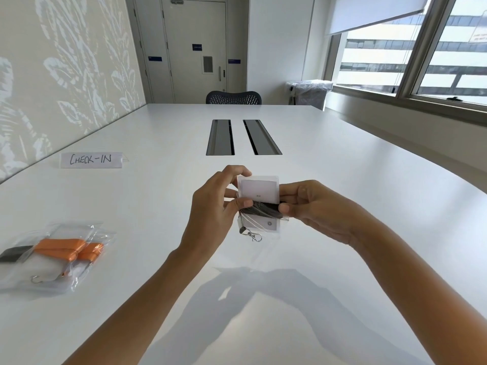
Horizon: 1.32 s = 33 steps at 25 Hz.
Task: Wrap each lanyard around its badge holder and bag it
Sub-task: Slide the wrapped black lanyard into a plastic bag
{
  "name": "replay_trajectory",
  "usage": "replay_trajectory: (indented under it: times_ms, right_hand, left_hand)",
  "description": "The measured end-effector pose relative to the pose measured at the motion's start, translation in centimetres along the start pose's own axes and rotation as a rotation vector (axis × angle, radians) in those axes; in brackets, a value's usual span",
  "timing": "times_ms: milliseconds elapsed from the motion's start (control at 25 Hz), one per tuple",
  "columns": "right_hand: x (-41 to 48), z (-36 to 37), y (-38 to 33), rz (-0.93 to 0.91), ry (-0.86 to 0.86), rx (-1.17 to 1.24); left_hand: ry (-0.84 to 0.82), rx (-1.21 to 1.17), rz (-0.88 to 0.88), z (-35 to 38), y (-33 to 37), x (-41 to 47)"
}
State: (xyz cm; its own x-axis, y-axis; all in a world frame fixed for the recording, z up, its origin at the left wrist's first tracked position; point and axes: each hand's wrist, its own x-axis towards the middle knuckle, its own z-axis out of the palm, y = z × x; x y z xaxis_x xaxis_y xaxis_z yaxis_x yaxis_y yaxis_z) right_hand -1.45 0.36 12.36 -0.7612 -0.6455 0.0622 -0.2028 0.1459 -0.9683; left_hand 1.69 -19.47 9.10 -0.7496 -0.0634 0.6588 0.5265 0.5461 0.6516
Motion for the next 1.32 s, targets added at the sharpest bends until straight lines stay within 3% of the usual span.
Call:
replay_trajectory:
  times_ms: [240,480,680,760,960,1160,1320]
  right_hand:
    - [0.2,-0.4,0.1,0.025,0.196,-0.127]
    - [0.5,-0.3,0.5,0.0,0.348,-0.097]
    - [0.5,-0.1,0.5,0.001,0.265,0.001]
    - [0.6,0.1,0.8,-0.016,0.327,-0.105]
    - [0.6,0.5,1.3,-0.081,0.511,-0.113]
    - [0.6,0.5,1.1,-0.109,0.548,-0.103]
    - [0.8,0.4,1.0,-0.091,0.477,-0.057]
  left_hand:
    - [0.031,-0.041,-0.046,0.1,0.3,-0.1]
    - [0.097,-0.032,-0.06,0.2,0.5,-0.3]
    - [0.105,0.0,-0.045,-0.1,0.4,-0.1]
    - [0.09,-0.016,-0.049,-0.3,0.3,0.0]
    - [0.054,-0.067,-0.071,-1.0,0.4,0.6]
    - [0.034,-0.082,-0.082,-1.4,0.7,0.8]
    - [-0.022,-0.085,-0.082,-1.7,0.7,1.1]
